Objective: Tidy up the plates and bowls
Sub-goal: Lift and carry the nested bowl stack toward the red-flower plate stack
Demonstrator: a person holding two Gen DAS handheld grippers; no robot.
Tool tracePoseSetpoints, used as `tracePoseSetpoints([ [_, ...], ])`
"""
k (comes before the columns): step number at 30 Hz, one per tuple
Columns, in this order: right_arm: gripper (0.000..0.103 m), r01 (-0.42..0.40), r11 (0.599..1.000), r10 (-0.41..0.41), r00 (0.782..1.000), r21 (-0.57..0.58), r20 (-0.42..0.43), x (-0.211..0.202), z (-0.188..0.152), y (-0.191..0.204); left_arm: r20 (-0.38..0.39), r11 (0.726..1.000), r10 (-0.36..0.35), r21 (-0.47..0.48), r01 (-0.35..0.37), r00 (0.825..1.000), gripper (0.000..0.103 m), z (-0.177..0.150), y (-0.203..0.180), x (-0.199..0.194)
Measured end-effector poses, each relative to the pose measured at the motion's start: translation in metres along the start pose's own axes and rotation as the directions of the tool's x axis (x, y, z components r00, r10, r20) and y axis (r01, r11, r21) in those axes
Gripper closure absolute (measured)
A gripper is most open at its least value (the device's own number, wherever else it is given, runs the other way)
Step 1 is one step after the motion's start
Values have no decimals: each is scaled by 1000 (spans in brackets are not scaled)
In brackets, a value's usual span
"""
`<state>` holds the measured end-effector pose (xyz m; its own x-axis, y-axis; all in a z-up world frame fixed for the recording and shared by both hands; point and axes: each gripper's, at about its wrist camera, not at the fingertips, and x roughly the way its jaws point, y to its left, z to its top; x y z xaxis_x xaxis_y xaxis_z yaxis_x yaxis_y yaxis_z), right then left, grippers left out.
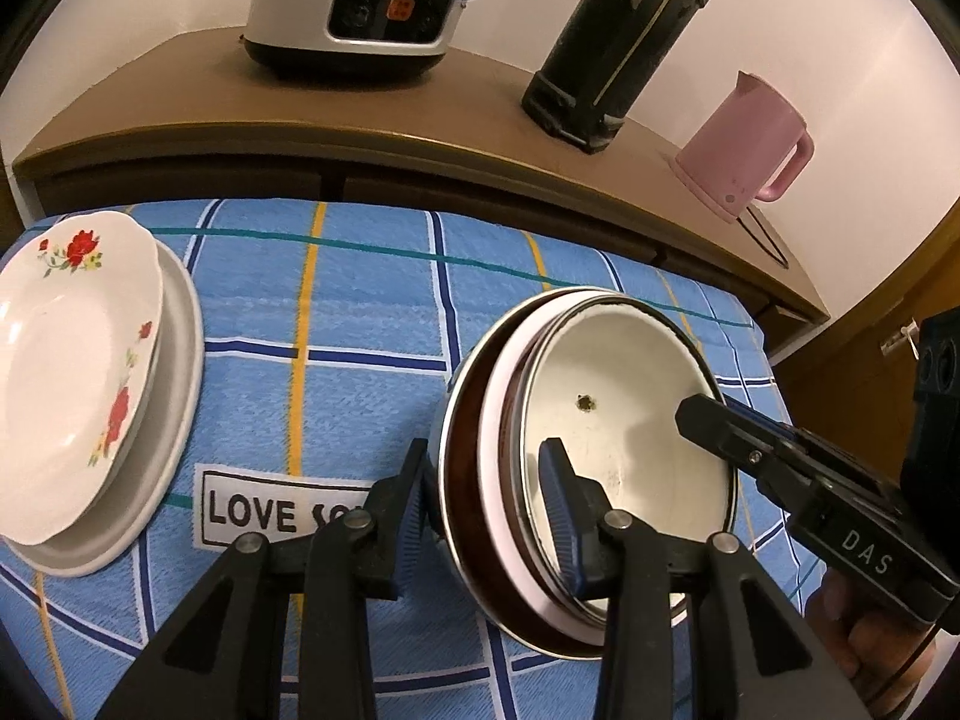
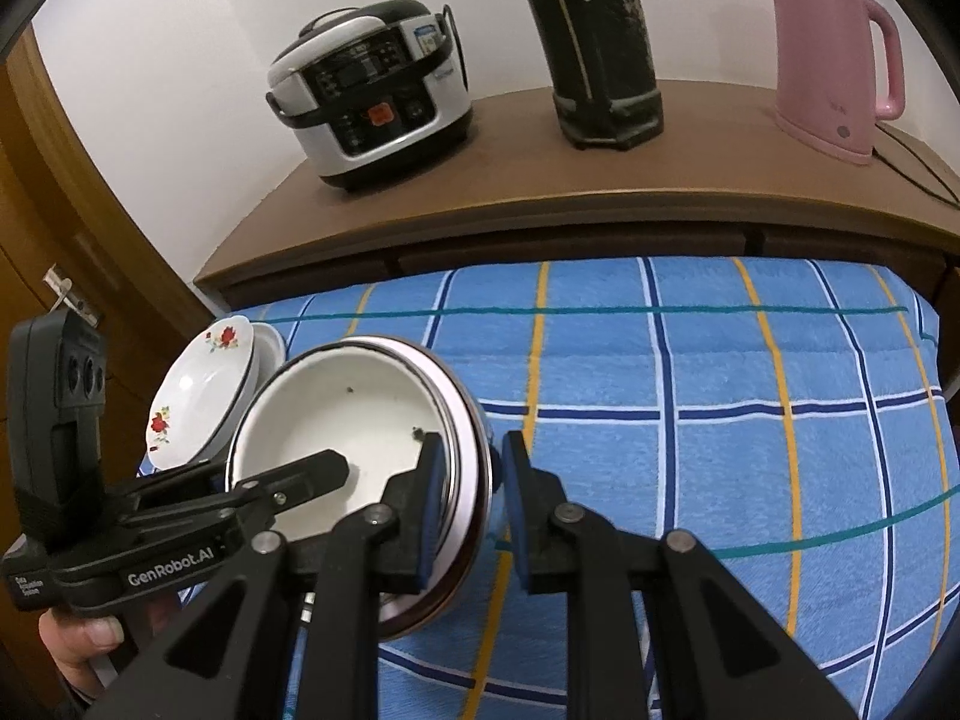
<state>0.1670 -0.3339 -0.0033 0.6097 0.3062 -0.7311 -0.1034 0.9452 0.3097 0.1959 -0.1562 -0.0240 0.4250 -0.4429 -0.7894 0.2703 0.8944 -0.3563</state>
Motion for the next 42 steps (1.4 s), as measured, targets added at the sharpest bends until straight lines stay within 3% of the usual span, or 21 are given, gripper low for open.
tracePoseSetpoints([
  [42,84,-82,987,81,997,-135,-11,20,25,96,74,992,82,-99,-75,994,66,2,70,-64],
])
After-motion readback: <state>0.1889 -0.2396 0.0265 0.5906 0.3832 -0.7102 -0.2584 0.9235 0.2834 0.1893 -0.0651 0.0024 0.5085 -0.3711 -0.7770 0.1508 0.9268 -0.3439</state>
